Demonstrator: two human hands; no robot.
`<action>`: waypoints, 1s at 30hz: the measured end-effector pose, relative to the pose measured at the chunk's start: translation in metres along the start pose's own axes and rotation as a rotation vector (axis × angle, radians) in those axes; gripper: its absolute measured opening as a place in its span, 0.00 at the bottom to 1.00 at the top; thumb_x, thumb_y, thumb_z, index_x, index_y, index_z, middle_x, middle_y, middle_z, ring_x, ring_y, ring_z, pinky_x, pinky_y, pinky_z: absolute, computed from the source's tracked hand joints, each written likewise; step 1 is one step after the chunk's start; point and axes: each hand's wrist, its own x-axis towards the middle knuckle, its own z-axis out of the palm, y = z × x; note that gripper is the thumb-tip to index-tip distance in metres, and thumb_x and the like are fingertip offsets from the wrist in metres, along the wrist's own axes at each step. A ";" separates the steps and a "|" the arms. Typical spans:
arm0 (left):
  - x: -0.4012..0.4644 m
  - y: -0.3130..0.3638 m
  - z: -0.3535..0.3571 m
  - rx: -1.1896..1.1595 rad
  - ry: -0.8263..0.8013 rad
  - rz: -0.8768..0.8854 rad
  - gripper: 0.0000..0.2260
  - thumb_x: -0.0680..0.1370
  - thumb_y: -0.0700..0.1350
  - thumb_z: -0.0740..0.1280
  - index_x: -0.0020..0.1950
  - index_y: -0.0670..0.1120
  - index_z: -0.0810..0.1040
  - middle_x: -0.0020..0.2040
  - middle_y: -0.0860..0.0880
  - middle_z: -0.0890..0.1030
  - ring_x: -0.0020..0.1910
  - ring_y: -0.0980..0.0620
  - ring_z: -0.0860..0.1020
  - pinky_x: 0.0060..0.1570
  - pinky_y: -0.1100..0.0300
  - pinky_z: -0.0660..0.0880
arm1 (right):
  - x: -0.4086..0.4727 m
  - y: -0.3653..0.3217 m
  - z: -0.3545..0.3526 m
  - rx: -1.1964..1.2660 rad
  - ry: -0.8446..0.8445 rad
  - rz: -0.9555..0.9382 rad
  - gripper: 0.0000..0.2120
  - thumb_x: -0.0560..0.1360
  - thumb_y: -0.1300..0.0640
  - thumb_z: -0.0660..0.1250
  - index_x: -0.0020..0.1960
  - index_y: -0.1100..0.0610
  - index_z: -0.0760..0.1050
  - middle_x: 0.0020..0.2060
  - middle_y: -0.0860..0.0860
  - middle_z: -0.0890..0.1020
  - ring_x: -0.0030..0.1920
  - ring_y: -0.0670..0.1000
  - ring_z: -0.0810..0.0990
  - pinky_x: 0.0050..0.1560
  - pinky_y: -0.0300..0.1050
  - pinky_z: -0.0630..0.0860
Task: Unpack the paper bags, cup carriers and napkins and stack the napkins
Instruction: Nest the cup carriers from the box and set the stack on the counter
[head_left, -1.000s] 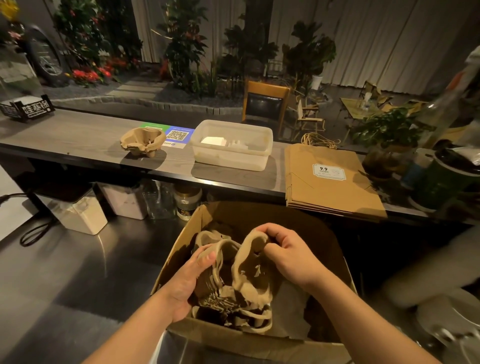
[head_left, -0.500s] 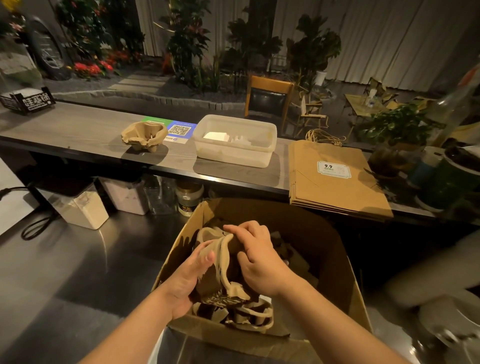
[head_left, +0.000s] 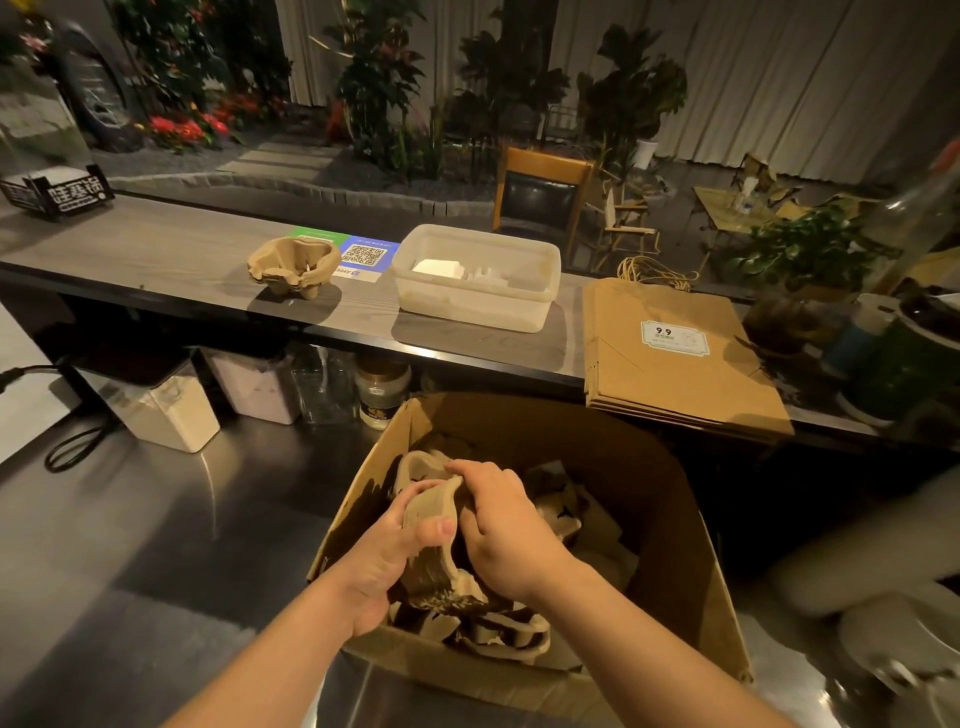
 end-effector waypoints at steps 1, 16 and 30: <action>0.000 0.000 0.000 -0.007 0.001 -0.005 0.42 0.54 0.65 0.79 0.68 0.65 0.72 0.68 0.49 0.75 0.67 0.46 0.72 0.69 0.43 0.69 | 0.000 0.002 0.000 0.029 -0.006 -0.007 0.24 0.84 0.53 0.59 0.78 0.41 0.59 0.72 0.42 0.68 0.70 0.45 0.63 0.73 0.50 0.67; 0.007 -0.006 -0.015 -0.183 0.160 -0.028 0.55 0.46 0.71 0.82 0.71 0.58 0.75 0.64 0.44 0.83 0.64 0.37 0.79 0.53 0.38 0.79 | -0.008 0.086 0.002 0.004 -0.201 0.544 0.07 0.84 0.52 0.60 0.59 0.51 0.75 0.50 0.49 0.80 0.43 0.43 0.77 0.38 0.36 0.74; 0.005 -0.006 -0.013 -0.159 0.145 -0.057 0.53 0.50 0.71 0.82 0.72 0.57 0.74 0.63 0.45 0.84 0.64 0.38 0.81 0.52 0.41 0.82 | -0.017 0.118 0.020 -0.040 -0.599 0.915 0.14 0.80 0.50 0.67 0.58 0.60 0.75 0.43 0.52 0.83 0.34 0.46 0.80 0.31 0.37 0.75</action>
